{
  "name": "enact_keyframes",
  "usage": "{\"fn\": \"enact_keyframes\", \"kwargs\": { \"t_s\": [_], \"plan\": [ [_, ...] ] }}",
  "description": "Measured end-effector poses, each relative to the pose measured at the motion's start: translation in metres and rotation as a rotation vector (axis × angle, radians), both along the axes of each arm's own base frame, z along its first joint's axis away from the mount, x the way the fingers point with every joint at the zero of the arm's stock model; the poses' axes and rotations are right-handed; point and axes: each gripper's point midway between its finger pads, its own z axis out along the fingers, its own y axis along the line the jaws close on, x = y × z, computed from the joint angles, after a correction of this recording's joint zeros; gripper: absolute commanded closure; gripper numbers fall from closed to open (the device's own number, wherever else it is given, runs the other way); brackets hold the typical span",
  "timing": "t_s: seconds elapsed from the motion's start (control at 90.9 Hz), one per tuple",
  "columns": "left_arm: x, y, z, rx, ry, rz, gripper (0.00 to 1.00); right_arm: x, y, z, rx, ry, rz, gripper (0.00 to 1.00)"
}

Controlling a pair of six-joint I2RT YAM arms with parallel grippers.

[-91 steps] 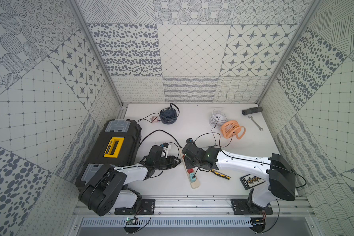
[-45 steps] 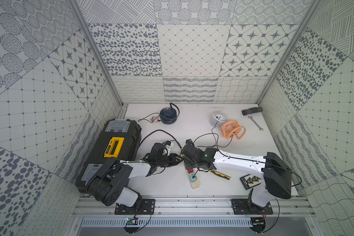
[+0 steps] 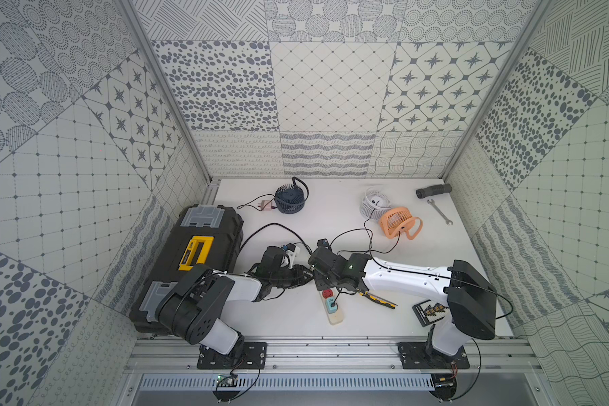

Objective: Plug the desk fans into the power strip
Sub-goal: Insert the plug into the socket.

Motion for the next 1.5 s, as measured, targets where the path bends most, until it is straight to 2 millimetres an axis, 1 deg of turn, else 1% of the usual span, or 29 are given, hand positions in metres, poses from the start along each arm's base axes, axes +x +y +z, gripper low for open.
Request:
{"fn": "enact_keyframes", "kwargs": {
  "t_s": [0.275,0.451,0.77,0.825,0.924,1.134,1.365,1.42,1.497],
  "plan": [
    [0.0,0.0,-0.002,0.003,0.007,0.0,0.65,0.0,-0.001,-0.001,-0.006,0.001,-0.001,0.91],
    [0.0,0.0,-0.003,0.004,0.01,0.001,0.65,0.001,-0.006,-0.004,-0.031,0.003,-0.005,0.91],
    [0.001,0.0,-0.005,0.006,0.015,0.002,0.66,0.003,-0.003,-0.005,-0.063,0.0,0.009,0.91],
    [0.001,0.0,-0.005,0.007,0.015,0.003,0.66,0.003,-0.002,-0.006,-0.077,-0.001,0.013,0.92],
    [0.002,0.0,-0.006,0.007,0.018,0.003,0.68,0.002,0.0,-0.007,-0.095,-0.003,0.022,1.0],
    [0.004,-0.001,-0.006,0.002,0.011,-0.001,0.71,0.001,0.0,-0.009,-0.106,-0.011,0.03,1.0],
    [0.01,-0.003,-0.003,-0.001,0.0,0.001,0.71,0.001,-0.003,-0.019,-0.135,-0.006,0.034,1.0],
    [0.011,-0.003,-0.003,0.0,-0.003,0.003,0.72,0.002,-0.004,-0.026,-0.136,-0.001,0.026,1.0],
    [0.012,-0.004,-0.003,0.0,-0.005,0.003,0.72,0.003,-0.004,-0.029,-0.142,-0.001,0.025,1.0]
  ]
}}
